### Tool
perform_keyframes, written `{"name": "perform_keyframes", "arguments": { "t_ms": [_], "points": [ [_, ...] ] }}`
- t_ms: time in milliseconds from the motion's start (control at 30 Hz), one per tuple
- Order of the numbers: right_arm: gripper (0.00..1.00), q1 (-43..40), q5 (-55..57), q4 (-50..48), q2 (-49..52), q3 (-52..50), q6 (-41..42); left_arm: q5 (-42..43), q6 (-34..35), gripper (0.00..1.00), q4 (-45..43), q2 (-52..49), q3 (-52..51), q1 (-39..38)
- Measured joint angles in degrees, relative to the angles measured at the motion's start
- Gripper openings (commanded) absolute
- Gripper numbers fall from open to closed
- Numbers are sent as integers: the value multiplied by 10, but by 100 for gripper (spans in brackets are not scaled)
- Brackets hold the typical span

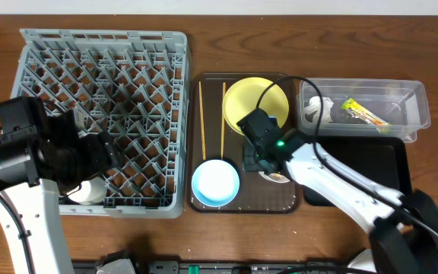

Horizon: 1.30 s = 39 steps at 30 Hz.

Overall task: Sort waste into correct bins and load items into the dishwasher
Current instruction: 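Grasp the pink rice bowl with the right gripper and lift it, then tip the pink bowl over the black tray to dump the rice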

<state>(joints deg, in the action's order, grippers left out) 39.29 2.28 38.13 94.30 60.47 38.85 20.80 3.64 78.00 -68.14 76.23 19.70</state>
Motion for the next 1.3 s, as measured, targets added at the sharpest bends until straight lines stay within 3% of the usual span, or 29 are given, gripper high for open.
{"name": "perform_keyframes", "arguments": {
  "t_ms": [167,367,567,967,1133,1300],
  "points": [
    [1,-20,-36,18,-91,1,5,0,0,81,0,0,0,0],
    [1,-116,-131,44,-185,7,-24,0,0,81,0,0,0,0],
    [1,-245,-289,58,-195,-14,-128,0,0,81,0,0,0,0],
    [1,-535,-677,-59,-193,-235,-346,-2,0,81,0,0,0,0],
    [1,-617,-812,-59,-193,-270,-439,-2,0,81,0,0,0,0],
    [1,-648,-866,-56,-193,-275,-481,-2,0,81,0,0,0,0]
  ]
}}
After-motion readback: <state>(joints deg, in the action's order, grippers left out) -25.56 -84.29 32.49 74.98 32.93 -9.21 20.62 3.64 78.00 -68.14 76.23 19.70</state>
